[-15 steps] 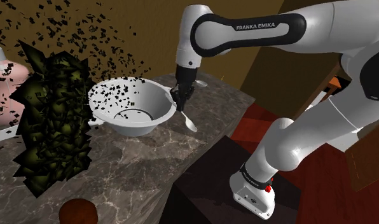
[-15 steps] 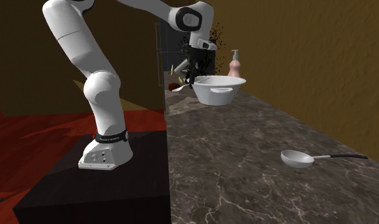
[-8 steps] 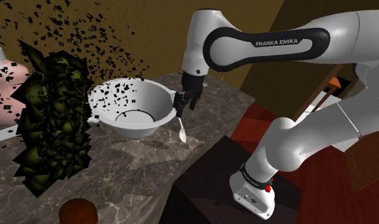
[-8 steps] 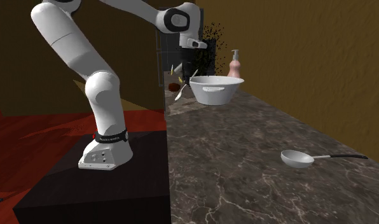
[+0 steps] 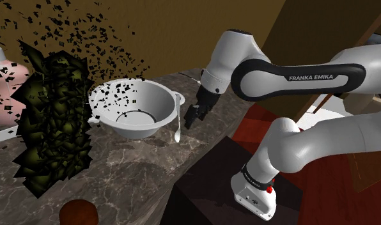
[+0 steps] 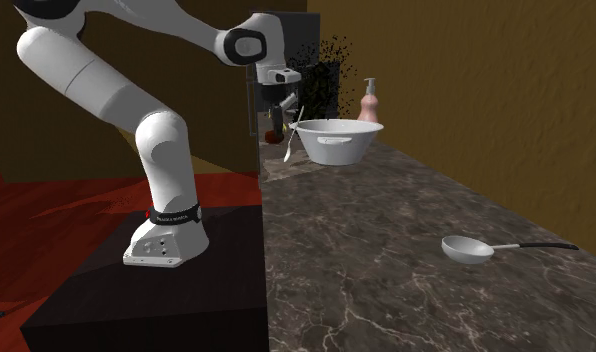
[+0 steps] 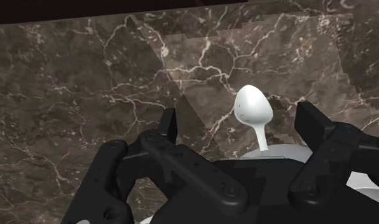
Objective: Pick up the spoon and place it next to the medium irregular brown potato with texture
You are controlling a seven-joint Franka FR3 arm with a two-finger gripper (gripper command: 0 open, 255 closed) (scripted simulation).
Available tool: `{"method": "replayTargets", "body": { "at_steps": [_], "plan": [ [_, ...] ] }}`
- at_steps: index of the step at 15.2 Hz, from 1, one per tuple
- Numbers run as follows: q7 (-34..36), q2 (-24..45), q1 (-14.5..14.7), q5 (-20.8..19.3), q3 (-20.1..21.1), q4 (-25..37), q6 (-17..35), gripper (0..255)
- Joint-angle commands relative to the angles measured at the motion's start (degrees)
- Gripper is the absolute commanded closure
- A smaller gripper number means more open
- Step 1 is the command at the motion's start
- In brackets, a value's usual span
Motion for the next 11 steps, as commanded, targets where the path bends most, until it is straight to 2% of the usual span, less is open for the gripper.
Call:
{"method": "replayTargets", "body": {
  "at_steps": [1, 3, 10, 11],
  "plan": [
    [-0.1, 0.5, 0.1, 0.3, 0.2, -1.3, 1.9, 0],
    [-0.2, 1.1, 0.2, 0.5, 0.5, -2.2, 3.4, 0],
    [-0.1, 1.1, 0.2, 0.5, 0.5, -2.1, 3.4, 0],
    [-0.1, 1.1, 0.2, 0.5, 0.5, -2.1, 3.4, 255]
  ]
}}
